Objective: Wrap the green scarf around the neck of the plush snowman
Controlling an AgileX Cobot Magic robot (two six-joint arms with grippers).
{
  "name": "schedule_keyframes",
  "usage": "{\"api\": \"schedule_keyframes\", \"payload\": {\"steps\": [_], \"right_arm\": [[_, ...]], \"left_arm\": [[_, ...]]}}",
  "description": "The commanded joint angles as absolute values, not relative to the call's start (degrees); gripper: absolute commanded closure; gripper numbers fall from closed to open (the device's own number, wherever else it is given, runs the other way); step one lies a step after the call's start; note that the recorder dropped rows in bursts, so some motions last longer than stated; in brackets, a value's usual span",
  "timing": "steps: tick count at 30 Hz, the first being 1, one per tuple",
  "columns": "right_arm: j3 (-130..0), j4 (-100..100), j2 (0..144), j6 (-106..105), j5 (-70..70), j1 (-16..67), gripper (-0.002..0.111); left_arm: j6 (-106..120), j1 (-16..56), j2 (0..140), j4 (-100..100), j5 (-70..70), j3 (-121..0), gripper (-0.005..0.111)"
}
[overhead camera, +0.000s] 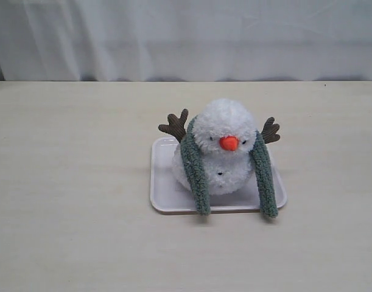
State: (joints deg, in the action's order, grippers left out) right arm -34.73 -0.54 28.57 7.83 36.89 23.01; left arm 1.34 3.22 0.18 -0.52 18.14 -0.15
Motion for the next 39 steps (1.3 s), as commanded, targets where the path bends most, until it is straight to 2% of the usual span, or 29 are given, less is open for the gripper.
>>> {"api": "schedule_keyframes", "payload": {"steps": [1,14,39], "right_arm": [[-34.4,-0.4,22.4,7.2,39.3,22.8,0.104],[-34.4,-0.4,10.5,7.2,39.3,22.8,0.104],[-33.2,-0.4,3.3,7.2,39.1,22.7,0.104]], "left_arm": [[1.2,3.0,0.0,-0.5,17.7,0.0,0.107],[1.2,3.0,0.0,-0.5,17.7,0.0,0.107],[1.2,3.0,0.0,-0.5,17.7,0.0,0.107]]}}
